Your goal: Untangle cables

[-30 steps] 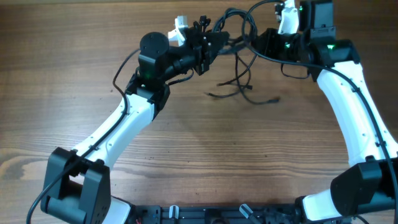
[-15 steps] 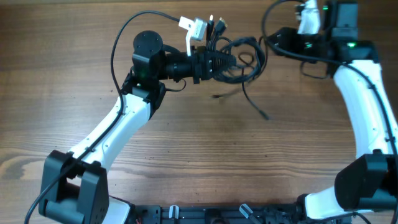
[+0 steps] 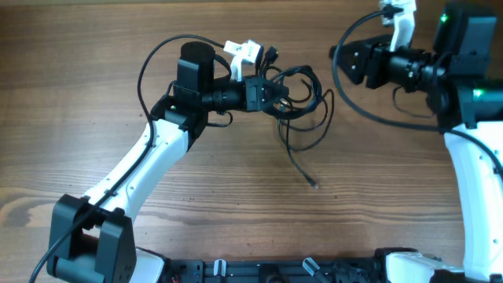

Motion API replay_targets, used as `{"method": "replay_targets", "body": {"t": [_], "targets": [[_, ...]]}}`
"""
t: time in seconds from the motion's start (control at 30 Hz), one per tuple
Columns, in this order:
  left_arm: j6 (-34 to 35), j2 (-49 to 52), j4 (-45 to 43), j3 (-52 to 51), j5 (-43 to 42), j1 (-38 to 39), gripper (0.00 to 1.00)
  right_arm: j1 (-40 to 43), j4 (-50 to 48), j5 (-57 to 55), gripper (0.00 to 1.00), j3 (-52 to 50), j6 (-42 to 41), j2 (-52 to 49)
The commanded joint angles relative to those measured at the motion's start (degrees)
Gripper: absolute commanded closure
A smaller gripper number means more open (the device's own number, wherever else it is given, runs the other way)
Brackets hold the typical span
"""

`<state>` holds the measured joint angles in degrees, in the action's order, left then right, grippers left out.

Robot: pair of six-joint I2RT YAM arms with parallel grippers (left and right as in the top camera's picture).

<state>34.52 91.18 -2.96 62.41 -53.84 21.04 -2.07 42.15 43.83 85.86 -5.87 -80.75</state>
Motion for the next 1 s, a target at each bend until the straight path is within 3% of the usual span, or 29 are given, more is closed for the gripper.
{"method": "replay_targets", "body": {"t": [0.0,0.1,0.2,0.3,0.57,0.67,0.73,0.77,0.83,0.9,0.97], "targets": [[-1.53,-1.40,-0.63,0.81,4.24,-0.26,0.96,-4.26,0.81,-6.69,0.49,-0.22,-7.87,-2.08],[-1.53,-1.40,-0.66,0.81,4.20,-0.28,0.96,-6.75,1.51,-9.81,0.49,-0.22,-3.50,-4.52],[-1.53,-1.40,-0.63,0.81,3.96,-0.28,0.96,-7.52,4.68,-11.43,0.49,-0.22,7.28,-7.96],[-1.53,-1.40,-0.66,0.81,3.96,-0.28,0.96,-7.52,7.43,-19.82,0.49,-0.22,9.22,-10.93],[-1.51,-1.40,-0.63,0.81,3.98,-0.15,0.96,-8.48,3.37,-6.05,0.50,-0.22,13.35,-15.06],[-1.09,-1.40,-0.90,0.81,3.98,-0.15,0.96,-9.40,2.25,-6.01,0.64,-0.22,12.96,-15.76],[-1.07,-1.40,-1.07,0.81,3.76,-0.15,0.96,-9.33,1.95,-7.34,0.87,-0.24,9.73,-15.96],[-1.11,-1.40,-0.63,0.81,3.78,-0.15,0.94,-9.29,1.81,-9.68,0.95,-0.22,7.02,-15.98],[-1.46,-1.40,2.69,0.81,5.51,-0.68,0.65,-9.18,1.53,-14.75,0.96,-0.22,2.56,-15.96],[-1.55,-1.40,7.72,0.81,11.23,-1.99,0.46,-8.31,0.92,-18.05,0.96,-0.20,-0.63,-15.85],[-1.55,-1.40,12.85,0.81,16.59,-3.82,0.38,-6.36,0.24,-18.97,0.96,-0.20,-3.74,-15.43]]}}
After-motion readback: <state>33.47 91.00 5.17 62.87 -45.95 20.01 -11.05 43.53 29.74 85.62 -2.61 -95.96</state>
